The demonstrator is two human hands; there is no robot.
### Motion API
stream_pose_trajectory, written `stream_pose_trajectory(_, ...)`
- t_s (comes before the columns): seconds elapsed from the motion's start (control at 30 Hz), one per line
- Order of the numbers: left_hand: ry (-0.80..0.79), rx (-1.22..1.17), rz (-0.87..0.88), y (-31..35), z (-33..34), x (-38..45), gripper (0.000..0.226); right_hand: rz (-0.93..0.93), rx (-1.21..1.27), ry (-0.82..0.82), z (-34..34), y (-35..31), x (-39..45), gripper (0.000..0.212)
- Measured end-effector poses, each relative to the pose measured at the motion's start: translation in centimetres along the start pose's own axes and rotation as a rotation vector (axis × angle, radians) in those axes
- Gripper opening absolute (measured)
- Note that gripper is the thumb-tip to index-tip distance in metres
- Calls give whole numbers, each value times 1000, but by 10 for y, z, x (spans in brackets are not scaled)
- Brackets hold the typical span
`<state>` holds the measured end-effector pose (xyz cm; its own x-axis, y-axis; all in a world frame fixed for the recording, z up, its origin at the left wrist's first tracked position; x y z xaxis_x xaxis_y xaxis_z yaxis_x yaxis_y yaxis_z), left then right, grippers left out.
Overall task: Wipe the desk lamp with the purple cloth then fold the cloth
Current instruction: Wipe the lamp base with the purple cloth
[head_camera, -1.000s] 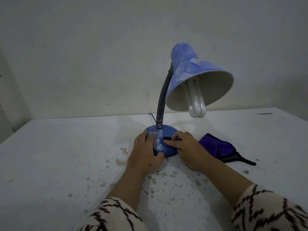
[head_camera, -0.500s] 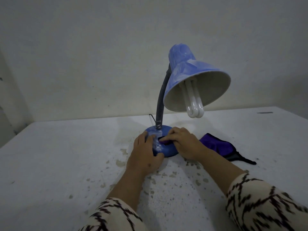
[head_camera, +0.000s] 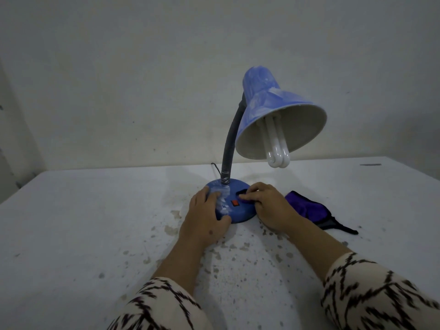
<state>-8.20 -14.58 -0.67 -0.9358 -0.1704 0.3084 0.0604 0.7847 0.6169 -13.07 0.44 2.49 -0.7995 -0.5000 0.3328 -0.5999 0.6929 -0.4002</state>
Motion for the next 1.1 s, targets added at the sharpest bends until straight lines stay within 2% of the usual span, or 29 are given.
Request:
stream_pose_trajectory(0.17, 4, 0, 7, 0, 0, 0, 65, -134, 3, -21, -4, -4, -20, 39)
stream_pose_trajectory(0.4, 13, 20, 8, 0, 1, 1, 65, -174, -87, -46, 0, -2, -27, 46)
stream_pose_trajectory(0.63, 7, 11, -11, -2, 3, 1, 69, 16, -168, -231, 7, -1, 21, 46)
stream_pose_trajectory(0.87, 0, 1, -12, -4, 5, 1, 72, 90, -23, -245, 16, -2, 51, 46)
stream_pose_trajectory(0.97, 1, 2, -7, -4, 6, 2, 71, 118, 115, -231, 15, -2, 44, 44)
stream_pose_trajectory(1.1, 10, 5, -6, -4, 6, 3, 70, 75, 135, -217, 10, 4, 21, 47)
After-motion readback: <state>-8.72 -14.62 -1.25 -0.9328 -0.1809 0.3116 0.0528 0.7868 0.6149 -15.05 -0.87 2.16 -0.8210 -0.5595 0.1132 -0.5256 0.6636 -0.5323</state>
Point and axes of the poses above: each hand's wrist, its own x-axis towards the middle knuckle, its own z-axis out of the palm, y = z × x, the point moved 5 cm from there along x, towards the middle knuckle, and after that the axes turned 4 degrees about y, right-handed, at the moved point
